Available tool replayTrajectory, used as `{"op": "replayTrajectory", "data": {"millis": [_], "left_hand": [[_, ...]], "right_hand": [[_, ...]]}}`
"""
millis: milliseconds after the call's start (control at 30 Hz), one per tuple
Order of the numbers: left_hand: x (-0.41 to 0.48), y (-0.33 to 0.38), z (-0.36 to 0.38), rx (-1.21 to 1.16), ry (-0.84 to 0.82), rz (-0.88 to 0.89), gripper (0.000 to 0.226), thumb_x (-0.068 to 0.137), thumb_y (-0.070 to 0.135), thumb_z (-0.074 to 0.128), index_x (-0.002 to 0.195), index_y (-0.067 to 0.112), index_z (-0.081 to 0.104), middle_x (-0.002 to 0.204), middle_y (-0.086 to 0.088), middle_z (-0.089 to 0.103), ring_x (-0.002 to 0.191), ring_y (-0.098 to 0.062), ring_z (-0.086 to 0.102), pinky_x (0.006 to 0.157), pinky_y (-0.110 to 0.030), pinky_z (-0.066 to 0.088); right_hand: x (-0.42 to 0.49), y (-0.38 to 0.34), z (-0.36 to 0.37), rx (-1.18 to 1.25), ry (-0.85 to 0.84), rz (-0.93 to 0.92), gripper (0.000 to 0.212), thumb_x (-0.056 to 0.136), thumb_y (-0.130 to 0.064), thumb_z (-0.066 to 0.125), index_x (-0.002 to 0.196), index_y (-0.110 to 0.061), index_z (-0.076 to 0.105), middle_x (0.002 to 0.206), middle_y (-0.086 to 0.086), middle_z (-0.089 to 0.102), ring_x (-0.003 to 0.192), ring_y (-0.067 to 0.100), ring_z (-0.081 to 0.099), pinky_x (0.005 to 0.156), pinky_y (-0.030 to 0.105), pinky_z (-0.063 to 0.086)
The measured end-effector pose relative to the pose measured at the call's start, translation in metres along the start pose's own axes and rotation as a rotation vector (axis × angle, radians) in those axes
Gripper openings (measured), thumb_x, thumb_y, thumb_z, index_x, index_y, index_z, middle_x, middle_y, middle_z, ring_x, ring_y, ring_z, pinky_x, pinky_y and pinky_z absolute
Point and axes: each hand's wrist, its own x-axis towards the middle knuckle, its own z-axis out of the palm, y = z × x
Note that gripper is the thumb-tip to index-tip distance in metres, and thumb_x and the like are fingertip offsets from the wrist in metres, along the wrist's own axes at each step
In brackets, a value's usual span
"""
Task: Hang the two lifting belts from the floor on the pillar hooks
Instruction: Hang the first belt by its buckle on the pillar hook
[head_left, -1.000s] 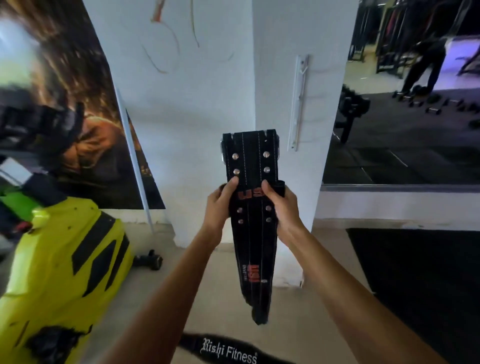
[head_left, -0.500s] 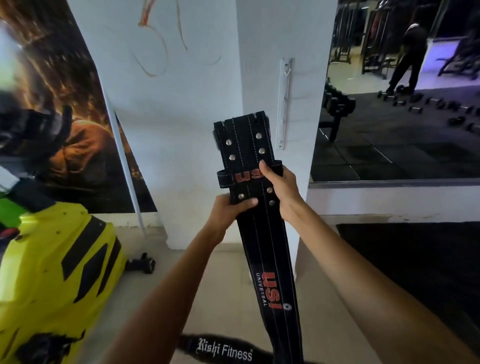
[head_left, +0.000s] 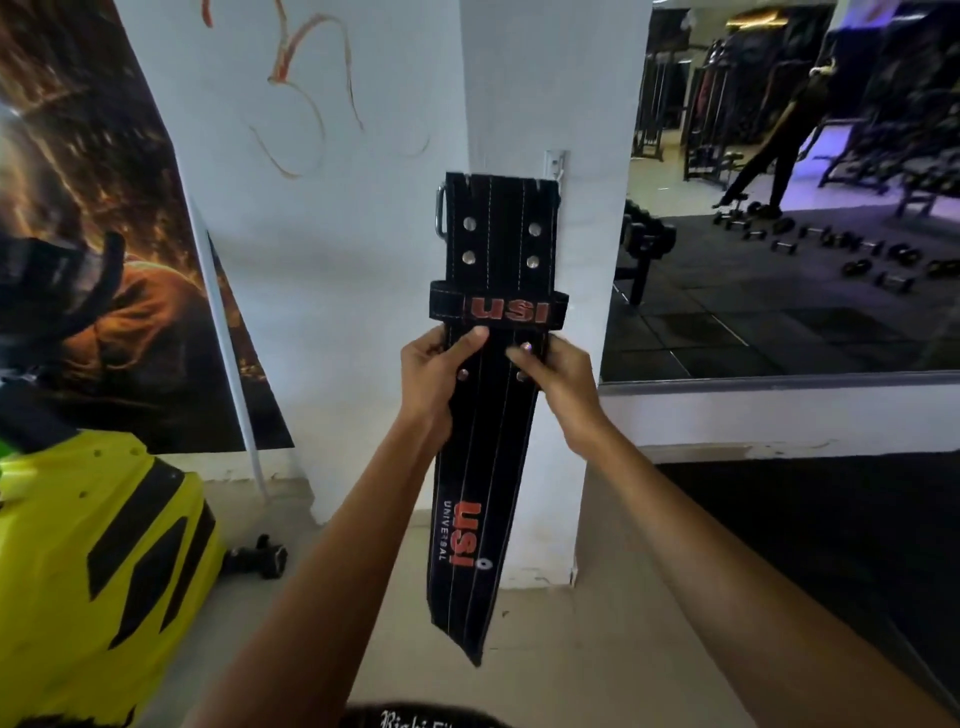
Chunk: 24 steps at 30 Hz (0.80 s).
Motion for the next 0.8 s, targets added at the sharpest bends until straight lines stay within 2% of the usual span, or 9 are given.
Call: {"op": "replayTrajectory", "data": {"millis": [100,167,300,367,467,567,633,700,800], "left_hand": [[0.008,0.019,0.000,-0.040,0.016,0.045,0.006,0.083,0.003,0.065,0.081,0.008,0.069,0.071,0.000,0.074,0.067,-0.016,0.070,0.069,-0.032,0.059],[0.008,0.023,-0.002,-0.062,0.025,0.046,0.006,0.083,0.003,0.065,0.083,0.007,0.069,0.073,0.000,0.074,0.069,-0.015,0.070,0.068,-0.030,0.059],[0.005,0.023,-0.004,-0.101,0.038,0.021,0.006,0.085,0.007,0.064,0.087,0.006,0.069,0.080,-0.003,0.073,0.075,-0.018,0.071,0.069,-0.031,0.059],[0.008,0.027,-0.005,-0.141,0.070,0.006,0.009,0.085,0.009,0.064,0.092,0.004,0.068,0.087,-0.008,0.072,0.081,-0.023,0.070,0.073,-0.035,0.059],[0.014,0.036,-0.007,-0.131,0.091,0.013,0.013,0.083,0.011,0.067,0.093,0.003,0.068,0.092,-0.012,0.070,0.085,-0.027,0.068,0.083,-0.042,0.057],[0.013,0.038,-0.005,-0.108,0.092,-0.001,0.010,0.084,0.010,0.066,0.090,0.004,0.070,0.085,-0.008,0.072,0.077,-0.021,0.070,0.076,-0.036,0.059],[0.014,0.040,-0.004,-0.121,0.096,-0.043,0.017,0.083,0.011,0.067,0.095,-0.001,0.069,0.087,-0.010,0.072,0.075,-0.022,0.071,0.072,-0.034,0.060],[0.016,0.043,0.000,-0.109,0.106,-0.088,0.022,0.082,0.012,0.069,0.097,-0.004,0.068,0.087,-0.013,0.073,0.073,-0.023,0.072,0.066,-0.032,0.060],[0.019,0.045,0.005,-0.089,0.095,-0.156,0.018,0.083,0.013,0.069,0.092,-0.002,0.069,0.079,-0.009,0.074,0.066,-0.020,0.073,0.055,-0.026,0.057]], "right_hand": [[-0.031,0.042,-0.004,-0.043,-0.037,0.141,0.004,0.084,-0.013,0.064,0.086,-0.010,0.065,0.091,0.009,0.068,0.084,0.018,0.066,0.084,0.039,0.051],[-0.045,0.055,0.000,-0.052,-0.022,0.222,0.018,0.083,-0.014,0.066,0.090,0.002,0.065,0.094,0.020,0.068,0.086,0.025,0.065,0.088,0.045,0.050],[-0.013,0.010,0.008,0.019,0.095,0.129,0.034,0.082,-0.025,0.067,0.086,0.008,0.064,0.095,0.036,0.064,0.086,0.033,0.062,0.087,0.046,0.048],[-0.001,-0.001,0.007,0.012,0.053,0.092,0.023,0.082,-0.022,0.067,0.085,0.000,0.067,0.093,0.025,0.068,0.090,0.031,0.065,0.088,0.042,0.050],[-0.025,0.020,0.004,-0.001,0.011,0.153,0.002,0.082,-0.012,0.067,0.082,-0.010,0.067,0.082,0.005,0.068,0.082,0.020,0.065,0.076,0.027,0.050],[-0.045,0.038,-0.004,-0.037,-0.062,0.261,0.025,0.084,-0.016,0.064,0.103,-0.001,0.064,0.097,0.008,0.068,0.096,0.029,0.064,0.086,0.038,0.054],[-0.036,0.026,-0.003,-0.056,-0.076,0.273,0.044,0.086,-0.033,0.061,0.124,-0.011,0.054,0.120,0.006,0.062,0.109,0.027,0.059,0.097,0.042,0.048],[-0.022,0.005,0.003,0.038,-0.097,0.198,0.055,0.083,-0.047,0.057,0.131,-0.022,0.049,0.136,0.003,0.054,0.124,0.024,0.051,0.104,0.043,0.040],[-0.007,-0.017,0.015,0.146,-0.010,0.118,0.041,0.085,-0.040,0.059,0.121,-0.021,0.060,0.128,0.005,0.062,0.122,0.025,0.054,0.108,0.047,0.038]]}}
